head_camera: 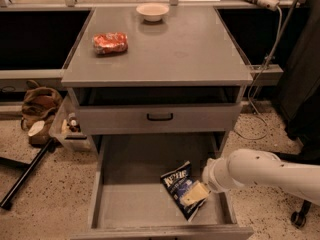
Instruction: Pick blue chip bag from middle drawer and place on counter
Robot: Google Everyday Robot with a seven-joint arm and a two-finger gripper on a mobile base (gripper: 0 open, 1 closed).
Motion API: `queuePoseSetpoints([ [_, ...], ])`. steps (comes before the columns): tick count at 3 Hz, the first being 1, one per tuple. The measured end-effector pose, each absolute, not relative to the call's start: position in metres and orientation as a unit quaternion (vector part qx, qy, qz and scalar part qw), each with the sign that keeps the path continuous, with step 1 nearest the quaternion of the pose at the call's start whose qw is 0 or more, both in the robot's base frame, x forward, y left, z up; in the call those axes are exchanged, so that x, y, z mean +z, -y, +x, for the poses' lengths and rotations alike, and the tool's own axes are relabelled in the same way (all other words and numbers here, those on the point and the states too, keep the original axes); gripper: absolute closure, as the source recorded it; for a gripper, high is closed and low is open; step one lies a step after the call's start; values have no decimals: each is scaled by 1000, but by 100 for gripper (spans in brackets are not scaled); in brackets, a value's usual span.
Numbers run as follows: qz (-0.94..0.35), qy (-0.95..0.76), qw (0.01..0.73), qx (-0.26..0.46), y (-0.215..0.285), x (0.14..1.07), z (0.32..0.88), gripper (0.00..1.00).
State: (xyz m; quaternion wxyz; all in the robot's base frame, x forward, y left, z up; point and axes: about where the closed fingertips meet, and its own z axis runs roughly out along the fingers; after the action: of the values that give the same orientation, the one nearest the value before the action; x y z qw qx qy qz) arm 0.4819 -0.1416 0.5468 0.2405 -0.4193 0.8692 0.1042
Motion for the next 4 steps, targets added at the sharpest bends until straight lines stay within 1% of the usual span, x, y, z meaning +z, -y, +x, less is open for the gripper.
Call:
queuePoseSetpoints([
  [1,-355,-903,225,88,200,496,516,0],
  [2,-313,-921,210,96,233,458,516,0],
  [3,-293,-925,206,130,231,424,507,0],
  [4,-293,-925,206,130,231,424,507,0],
])
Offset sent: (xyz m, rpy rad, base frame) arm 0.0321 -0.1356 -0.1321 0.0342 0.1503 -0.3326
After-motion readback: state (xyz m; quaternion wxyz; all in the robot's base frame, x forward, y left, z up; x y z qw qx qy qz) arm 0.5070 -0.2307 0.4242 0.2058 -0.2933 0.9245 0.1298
